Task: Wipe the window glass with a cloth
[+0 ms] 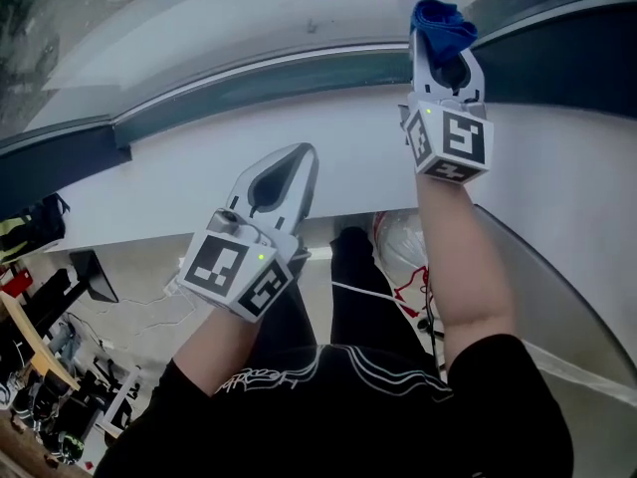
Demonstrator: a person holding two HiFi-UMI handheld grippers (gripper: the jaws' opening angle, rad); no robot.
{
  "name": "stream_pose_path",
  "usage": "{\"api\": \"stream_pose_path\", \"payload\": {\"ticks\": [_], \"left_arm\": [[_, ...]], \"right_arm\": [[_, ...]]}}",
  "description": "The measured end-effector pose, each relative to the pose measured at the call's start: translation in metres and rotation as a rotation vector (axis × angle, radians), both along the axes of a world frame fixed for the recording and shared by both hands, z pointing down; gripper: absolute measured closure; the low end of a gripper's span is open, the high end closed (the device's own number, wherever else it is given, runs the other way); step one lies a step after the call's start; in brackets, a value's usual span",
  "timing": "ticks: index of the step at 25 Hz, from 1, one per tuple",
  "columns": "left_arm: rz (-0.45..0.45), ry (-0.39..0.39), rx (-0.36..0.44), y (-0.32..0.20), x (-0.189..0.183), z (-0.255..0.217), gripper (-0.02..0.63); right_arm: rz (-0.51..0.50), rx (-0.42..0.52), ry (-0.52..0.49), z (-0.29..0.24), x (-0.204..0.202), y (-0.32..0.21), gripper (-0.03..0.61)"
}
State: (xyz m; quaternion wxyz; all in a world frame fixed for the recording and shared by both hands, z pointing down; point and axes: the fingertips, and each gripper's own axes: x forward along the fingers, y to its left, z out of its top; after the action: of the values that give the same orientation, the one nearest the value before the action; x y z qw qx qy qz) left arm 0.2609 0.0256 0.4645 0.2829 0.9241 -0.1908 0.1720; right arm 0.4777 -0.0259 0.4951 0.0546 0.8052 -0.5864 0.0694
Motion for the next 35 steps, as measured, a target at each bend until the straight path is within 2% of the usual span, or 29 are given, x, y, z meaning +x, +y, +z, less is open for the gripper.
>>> {"api": "stream_pose_path", "payload": {"ticks": [4, 10, 21, 25, 27, 31, 33, 35], "left_arm": [[0.022, -0.002, -0.003, 0.010, 0.019, 0.004, 0.611], [0.054, -0.012, -0.001, 0.018, 0.039, 0.008, 0.611], [0.076, 0.010, 0.036, 0.011, 0.047, -0.010, 0.611], [0.102, 0.037, 0.076, 0.003, 0.029, -0.055, 0.611], [0.118, 0.044, 0.106, 0.001, 0.013, -0.088, 0.611], [0.130, 0.079, 0.195, -0.009, -0.018, -0.161, 0.611], [0.138, 0.103, 0.232, -0.015, -0.038, -0.193, 0.611], [0.151, 0.124, 0.235, -0.016, -0.063, -0.227, 0.611]], "right_arm": [[0.067, -0.004, 0.011, 0.006, 0.039, 0.020, 0.485], [0.168, 0.004, -0.037, 0.009, 0.077, 0.038, 0.485], [0.244, -0.005, -0.079, 0.011, 0.084, 0.045, 0.485], [0.254, 0.001, -0.100, -0.027, 0.049, 0.050, 0.485], [0.222, -0.011, -0.092, -0.057, 0.020, 0.055, 0.485], [0.031, -0.029, -0.025, -0.135, -0.051, 0.051, 0.485], [-0.077, 0.004, -0.045, -0.174, -0.092, 0.050, 0.485], [-0.159, 0.026, -0.064, -0.218, -0.135, 0.058, 0.485]]}}
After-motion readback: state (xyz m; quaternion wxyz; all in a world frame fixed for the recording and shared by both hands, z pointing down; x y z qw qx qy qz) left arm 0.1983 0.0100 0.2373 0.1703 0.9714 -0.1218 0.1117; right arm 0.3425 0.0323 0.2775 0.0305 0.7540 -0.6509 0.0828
